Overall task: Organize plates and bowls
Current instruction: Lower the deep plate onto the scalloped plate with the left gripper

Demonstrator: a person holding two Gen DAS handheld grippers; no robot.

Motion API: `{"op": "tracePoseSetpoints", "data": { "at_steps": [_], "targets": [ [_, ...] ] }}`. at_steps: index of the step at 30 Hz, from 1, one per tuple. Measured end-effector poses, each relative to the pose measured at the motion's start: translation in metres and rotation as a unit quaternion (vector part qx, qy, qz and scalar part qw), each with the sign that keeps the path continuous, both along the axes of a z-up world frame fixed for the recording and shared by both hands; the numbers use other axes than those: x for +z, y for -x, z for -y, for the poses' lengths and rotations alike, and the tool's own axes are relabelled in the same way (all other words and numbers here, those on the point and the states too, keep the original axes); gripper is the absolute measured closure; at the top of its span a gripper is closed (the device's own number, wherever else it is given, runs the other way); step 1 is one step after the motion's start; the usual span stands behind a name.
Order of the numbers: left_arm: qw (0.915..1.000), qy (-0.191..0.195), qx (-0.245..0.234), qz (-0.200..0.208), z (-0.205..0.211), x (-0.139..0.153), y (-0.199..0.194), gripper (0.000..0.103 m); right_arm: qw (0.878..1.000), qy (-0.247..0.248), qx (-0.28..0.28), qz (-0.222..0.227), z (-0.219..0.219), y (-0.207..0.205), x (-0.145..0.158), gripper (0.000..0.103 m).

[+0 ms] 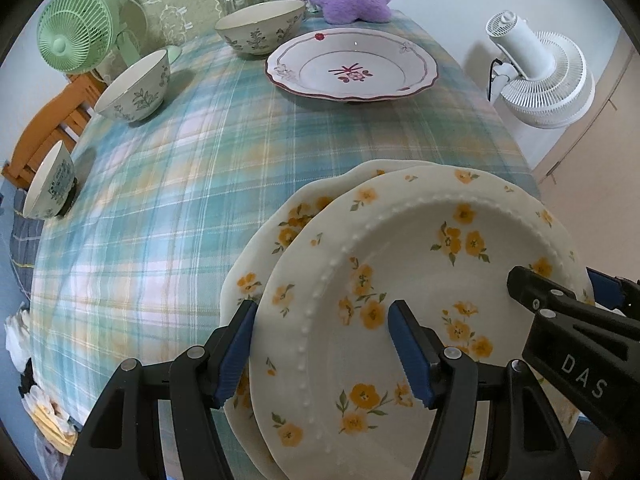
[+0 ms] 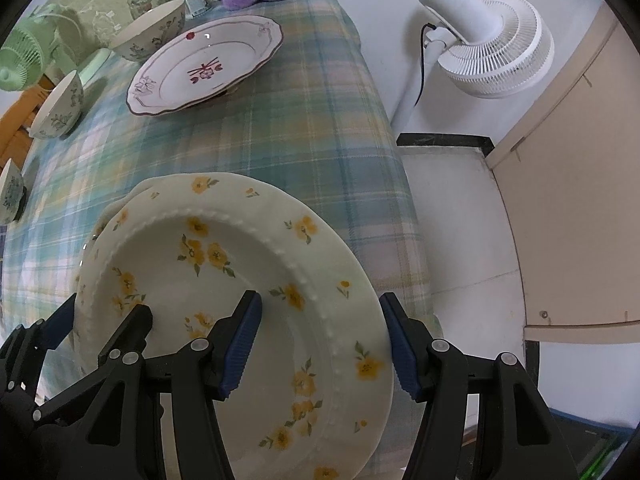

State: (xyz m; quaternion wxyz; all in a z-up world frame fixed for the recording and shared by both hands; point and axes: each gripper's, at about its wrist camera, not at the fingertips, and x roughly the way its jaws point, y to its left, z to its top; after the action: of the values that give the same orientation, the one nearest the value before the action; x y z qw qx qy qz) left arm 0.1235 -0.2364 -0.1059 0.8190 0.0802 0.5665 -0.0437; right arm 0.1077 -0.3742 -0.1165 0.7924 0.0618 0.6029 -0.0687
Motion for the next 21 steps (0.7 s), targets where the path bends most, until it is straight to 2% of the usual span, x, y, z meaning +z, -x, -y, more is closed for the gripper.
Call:
{"op": "tracePoseSetpoints", "data": {
  "at_steps": [11, 17, 21],
  "targets": [
    [0.9999, -0.007, -0.007, -0.004, 0.002, 0.0, 0.002, 0.031, 1.0, 0.002, 0.002, 0.0, 0.0, 0.003, 0.0, 0.039],
    [0.9997, -0.014, -0.019, 0.012, 0.003, 0.012, 0.009, 0.028, 1.0, 0.014, 0.006, 0.007, -0.001, 0.012, 0.014, 0.039],
    [0.9997, -0.01, -0.012, 0.018, -0.002, 0.016, 0.008, 0.027, 1.0, 0.021, 0.011, 0.019, -0.005, 0.011, 0.022, 0.046]
  ]
}}
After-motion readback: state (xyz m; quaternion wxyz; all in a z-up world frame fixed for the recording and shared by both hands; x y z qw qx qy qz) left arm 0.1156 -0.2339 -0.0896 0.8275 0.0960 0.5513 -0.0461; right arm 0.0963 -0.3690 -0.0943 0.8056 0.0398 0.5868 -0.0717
